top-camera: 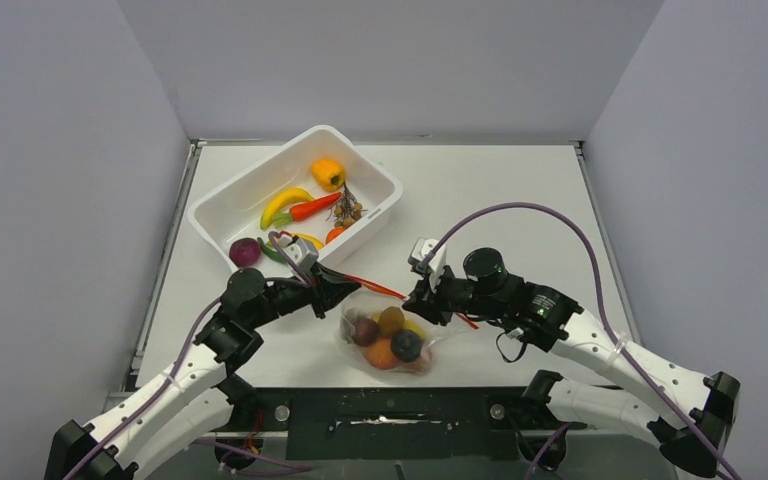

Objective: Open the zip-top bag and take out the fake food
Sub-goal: Unzip the zipper food storage bag at the center of the board.

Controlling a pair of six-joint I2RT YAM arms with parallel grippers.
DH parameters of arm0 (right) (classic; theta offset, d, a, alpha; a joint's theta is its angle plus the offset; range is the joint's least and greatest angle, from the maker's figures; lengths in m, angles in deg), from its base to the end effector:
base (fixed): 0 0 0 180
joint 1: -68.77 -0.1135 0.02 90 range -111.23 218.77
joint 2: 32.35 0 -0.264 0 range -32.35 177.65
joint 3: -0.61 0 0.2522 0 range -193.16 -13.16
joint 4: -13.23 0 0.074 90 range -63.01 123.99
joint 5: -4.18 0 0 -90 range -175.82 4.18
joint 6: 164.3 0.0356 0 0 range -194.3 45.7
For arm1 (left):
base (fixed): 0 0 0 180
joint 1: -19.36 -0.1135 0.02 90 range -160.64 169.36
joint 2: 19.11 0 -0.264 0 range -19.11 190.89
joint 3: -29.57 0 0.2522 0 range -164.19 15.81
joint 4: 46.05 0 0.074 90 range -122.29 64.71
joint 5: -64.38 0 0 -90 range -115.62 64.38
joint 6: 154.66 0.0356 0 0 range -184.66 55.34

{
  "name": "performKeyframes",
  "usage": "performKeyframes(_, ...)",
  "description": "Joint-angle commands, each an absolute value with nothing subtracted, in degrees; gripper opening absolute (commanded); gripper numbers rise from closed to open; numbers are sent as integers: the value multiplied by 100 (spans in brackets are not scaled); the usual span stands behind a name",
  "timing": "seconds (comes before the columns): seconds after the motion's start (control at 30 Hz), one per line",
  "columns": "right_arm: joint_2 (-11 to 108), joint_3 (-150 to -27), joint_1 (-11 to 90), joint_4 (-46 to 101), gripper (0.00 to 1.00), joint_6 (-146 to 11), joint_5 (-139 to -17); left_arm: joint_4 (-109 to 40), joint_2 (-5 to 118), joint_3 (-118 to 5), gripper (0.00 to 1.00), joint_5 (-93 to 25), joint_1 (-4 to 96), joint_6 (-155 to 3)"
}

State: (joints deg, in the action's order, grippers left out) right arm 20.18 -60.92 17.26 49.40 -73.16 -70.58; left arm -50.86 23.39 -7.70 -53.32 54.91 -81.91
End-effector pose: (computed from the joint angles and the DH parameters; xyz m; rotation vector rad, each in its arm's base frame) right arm 0.1202 0.1662 0.3130 -1.0625 1.8510 0.8312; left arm 0.1385 -0.1193 0.2681 0.6571 1.5553 -1.0860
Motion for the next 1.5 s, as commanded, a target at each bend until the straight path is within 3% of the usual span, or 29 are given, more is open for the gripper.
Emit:
performKeyframes(0.0, 2128, -6263, 1711, 5765, 9, -7122, -7384, -5218, 2050, -772, 0, -4284, 5383, -8020)
performKeyframes(0.4, 1835, -6202, 1719, 6026, 9, -6890, -7695, -4789, 1171, -545, 0, -2720, 5337, -8003)
performKeyframes(0.8, 1638, -6469, 1709, 6367, 8, -6756, -8357, -4647, 494, -364, 0, -2001, 5327, -8058)
performKeyframes(1.47, 1496, -6675, 1710, 6697, 9, -6830, -8411, -4800, 107, -177, 0, -2273, 5324, -7930)
